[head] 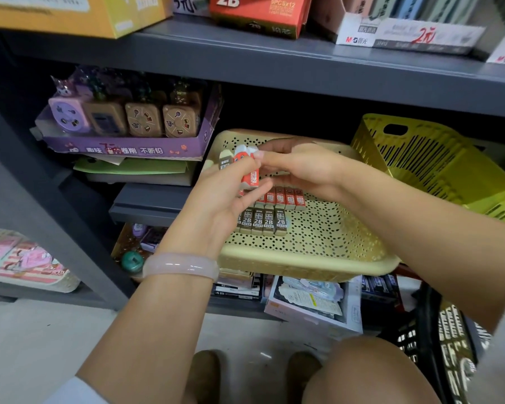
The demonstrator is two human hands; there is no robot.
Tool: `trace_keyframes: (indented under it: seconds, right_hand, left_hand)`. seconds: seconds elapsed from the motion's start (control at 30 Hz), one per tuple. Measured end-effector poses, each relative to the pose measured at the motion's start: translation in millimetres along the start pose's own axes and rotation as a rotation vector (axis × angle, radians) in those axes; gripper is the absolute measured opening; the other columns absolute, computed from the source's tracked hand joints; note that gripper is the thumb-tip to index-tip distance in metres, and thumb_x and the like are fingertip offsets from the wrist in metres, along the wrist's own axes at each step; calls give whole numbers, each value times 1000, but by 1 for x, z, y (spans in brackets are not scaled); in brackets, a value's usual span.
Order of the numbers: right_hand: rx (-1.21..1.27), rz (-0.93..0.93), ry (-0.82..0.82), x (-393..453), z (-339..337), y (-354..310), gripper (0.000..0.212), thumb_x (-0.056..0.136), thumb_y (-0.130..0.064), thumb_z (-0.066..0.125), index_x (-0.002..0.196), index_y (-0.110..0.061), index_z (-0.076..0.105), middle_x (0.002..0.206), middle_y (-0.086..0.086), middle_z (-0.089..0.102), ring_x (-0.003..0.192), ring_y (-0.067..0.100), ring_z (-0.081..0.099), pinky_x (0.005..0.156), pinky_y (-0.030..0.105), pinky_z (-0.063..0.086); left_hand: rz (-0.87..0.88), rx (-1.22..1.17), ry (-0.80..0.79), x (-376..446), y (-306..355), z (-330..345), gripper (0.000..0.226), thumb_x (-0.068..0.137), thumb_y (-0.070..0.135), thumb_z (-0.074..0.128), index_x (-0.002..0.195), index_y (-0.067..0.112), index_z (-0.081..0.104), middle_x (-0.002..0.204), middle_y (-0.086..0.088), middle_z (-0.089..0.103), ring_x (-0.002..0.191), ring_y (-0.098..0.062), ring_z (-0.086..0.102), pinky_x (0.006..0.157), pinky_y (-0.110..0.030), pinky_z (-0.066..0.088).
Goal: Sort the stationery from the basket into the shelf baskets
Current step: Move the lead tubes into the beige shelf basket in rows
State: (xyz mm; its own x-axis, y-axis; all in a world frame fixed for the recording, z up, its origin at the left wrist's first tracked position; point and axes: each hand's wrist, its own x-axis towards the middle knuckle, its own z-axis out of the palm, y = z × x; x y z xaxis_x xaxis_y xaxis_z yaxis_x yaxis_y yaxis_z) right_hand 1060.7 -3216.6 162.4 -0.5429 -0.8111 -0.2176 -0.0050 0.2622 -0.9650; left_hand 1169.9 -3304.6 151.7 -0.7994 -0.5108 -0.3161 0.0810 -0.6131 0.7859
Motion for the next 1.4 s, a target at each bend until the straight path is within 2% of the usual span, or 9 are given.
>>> trace_keyframes:
  seconds: [0.17, 0.27, 0.33, 0.4, 0.57, 0.9, 1.07, 1.27, 1.4]
  right_hand:
    - [261, -14, 254, 2, -8, -1, 12, 92, -10, 54, 84, -15, 61, 74, -3, 69, 68, 6, 64, 57, 15, 52]
    - [55, 191, 381, 1, -24, 8, 10, 92, -10, 52, 90, -10, 62, 76, 3, 64, 60, 8, 57, 52, 16, 50]
    - [-296, 370, 318, -3, -29, 18, 14, 91, -12, 55, 102, -4, 58, 73, 5, 62, 56, 8, 54, 55, 17, 49]
    - [-450, 454, 239, -5, -28, 26, 20, 89, -12, 57, 105, 0, 53, 78, 9, 65, 57, 10, 57, 58, 19, 51]
    - [-451, 486, 192, -4, -17, 35, 4, 90, -5, 53, 92, -8, 54, 83, 12, 66, 60, 11, 61, 54, 19, 54]
    - [-513, 436, 213, -3, -16, 42, 14, 88, -2, 57, 80, -11, 50, 79, 9, 59, 64, 14, 63, 47, 15, 54]
    - [-614, 398, 157, -4, -13, 42, 13, 86, -4, 60, 89, -11, 49, 78, 6, 57, 59, 13, 64, 45, 16, 53]
    - [-908, 312, -126, -19, -12, 35, 58, 78, -33, 71, 124, -18, 39, 87, -9, 49, 71, 8, 58, 46, 13, 48]
    - [-1261, 246, -64, -17, -1, 45, 78, 73, -55, 67, 131, -20, 31, 106, -1, 51, 83, 15, 53, 65, 23, 43]
  left_hand:
    - [-3, 76, 48, -1, 0, 1, 26, 78, 5, 70, 99, 1, 54, 88, -14, 58, 67, -21, 68, 61, -30, 59]
    - [12, 97, 46, -1, 0, 1, 38, 78, 10, 71, 110, 0, 54, 81, -9, 56, 53, -10, 61, 52, -19, 54]
    - [15, 115, 58, 0, -1, 2, 38, 80, 12, 70, 112, -2, 55, 73, -6, 54, 45, -6, 54, 45, -14, 48]
    - [8, 117, 65, 1, 0, 2, 24, 83, 14, 67, 99, 0, 56, 70, -7, 53, 48, -8, 52, 44, -13, 47]
    - [0, 86, 86, 1, 2, 1, 5, 91, 8, 55, 86, 6, 54, 77, -10, 56, 59, -14, 55, 47, -19, 50]
    - [-14, 48, 62, 4, 2, 2, 5, 91, 2, 51, 87, 3, 51, 77, -13, 56, 62, -18, 57, 50, -23, 55]
    - [-22, 48, 52, 2, 3, 2, 6, 91, -1, 47, 88, 2, 51, 79, -14, 57, 66, -20, 59, 53, -26, 58]
    - [-20, 44, 64, 2, 5, 2, 8, 91, -2, 47, 85, 3, 51, 76, -14, 56, 65, -21, 59, 55, -28, 58]
    - [-18, 42, 63, 1, 4, 3, 7, 91, -2, 46, 87, 2, 50, 77, -14, 56, 65, -20, 59, 54, -28, 57]
